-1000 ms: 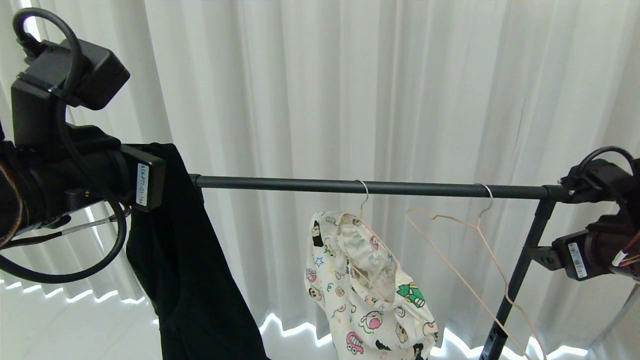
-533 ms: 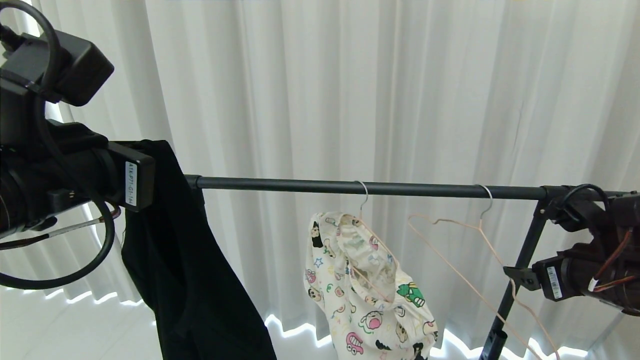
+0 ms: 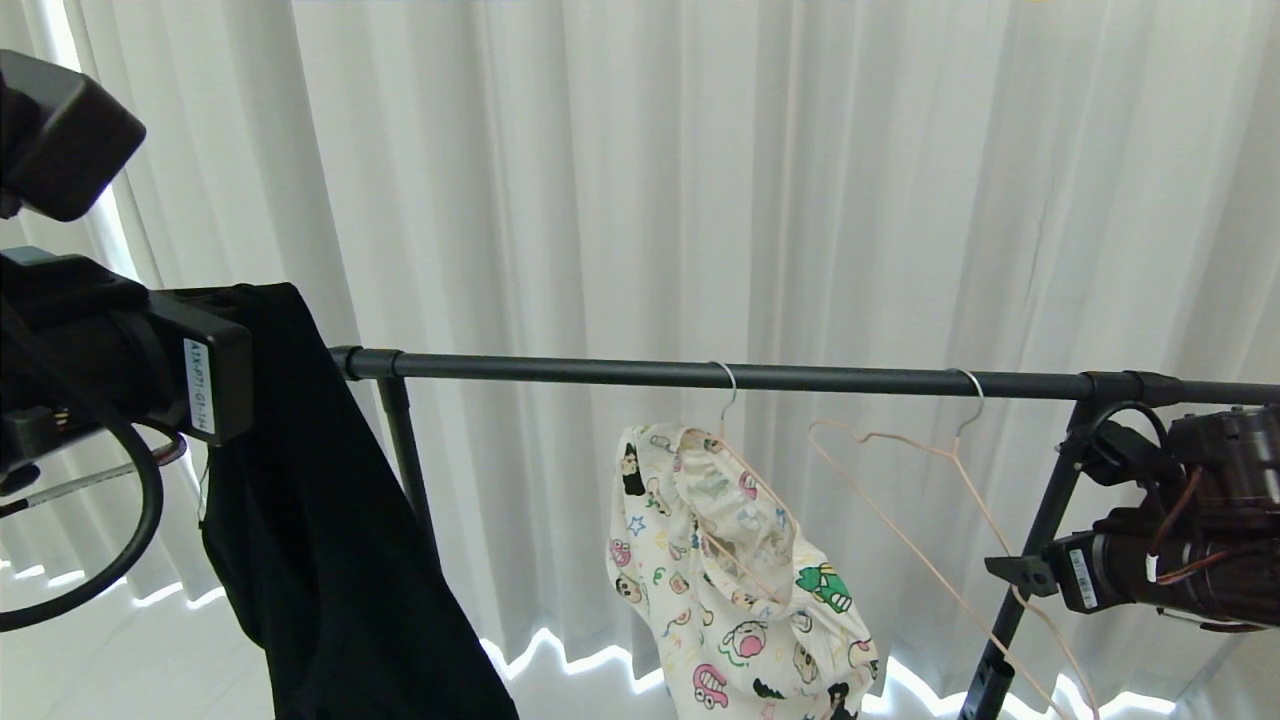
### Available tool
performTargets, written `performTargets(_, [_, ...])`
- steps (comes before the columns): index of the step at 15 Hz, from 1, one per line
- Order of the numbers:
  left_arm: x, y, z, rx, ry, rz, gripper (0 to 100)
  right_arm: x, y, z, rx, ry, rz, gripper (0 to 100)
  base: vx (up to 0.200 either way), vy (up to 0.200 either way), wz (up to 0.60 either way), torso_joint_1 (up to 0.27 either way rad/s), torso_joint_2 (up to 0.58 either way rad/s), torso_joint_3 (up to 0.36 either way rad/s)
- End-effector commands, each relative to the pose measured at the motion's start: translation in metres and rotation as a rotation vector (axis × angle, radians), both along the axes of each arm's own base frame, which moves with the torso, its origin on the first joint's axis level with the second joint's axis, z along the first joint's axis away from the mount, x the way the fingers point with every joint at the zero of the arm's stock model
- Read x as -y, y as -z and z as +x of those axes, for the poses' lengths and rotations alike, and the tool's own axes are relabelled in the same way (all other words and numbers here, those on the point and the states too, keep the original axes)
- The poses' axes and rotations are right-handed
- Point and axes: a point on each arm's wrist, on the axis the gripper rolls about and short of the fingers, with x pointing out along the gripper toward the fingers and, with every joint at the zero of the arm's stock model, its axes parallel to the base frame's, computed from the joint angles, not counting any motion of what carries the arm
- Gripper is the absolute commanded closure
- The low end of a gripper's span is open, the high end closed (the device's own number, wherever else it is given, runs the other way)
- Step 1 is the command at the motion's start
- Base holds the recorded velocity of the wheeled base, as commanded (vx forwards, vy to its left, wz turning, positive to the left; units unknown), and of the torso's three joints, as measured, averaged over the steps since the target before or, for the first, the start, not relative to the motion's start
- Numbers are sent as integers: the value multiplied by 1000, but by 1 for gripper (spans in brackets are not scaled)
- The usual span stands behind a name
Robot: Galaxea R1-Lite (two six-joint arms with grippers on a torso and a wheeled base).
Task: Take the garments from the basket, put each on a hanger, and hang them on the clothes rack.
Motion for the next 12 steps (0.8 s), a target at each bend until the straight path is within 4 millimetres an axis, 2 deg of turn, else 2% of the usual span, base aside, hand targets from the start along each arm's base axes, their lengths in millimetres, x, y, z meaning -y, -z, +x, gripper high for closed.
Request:
performTargets(1, [2, -1, -3, 5, 18, -2, 100, 0, 15, 9, -60, -11, 7, 0, 0, 0, 0, 0, 0, 0])
performTargets(6, [6, 0, -4, 9, 51, 43, 100, 3, 40, 35, -45, 10, 20, 0, 0, 0, 0, 0, 0, 0])
performTargets(11, [8, 1, -2, 4, 53, 57, 100, 3, 45, 37, -65, -10, 44, 0, 0, 0, 0, 0, 0, 0])
performTargets(12, [8, 1, -2, 4, 53, 57, 100, 3, 45, 37, -65, -13, 47, 100, 0, 0, 0, 0, 0, 0])
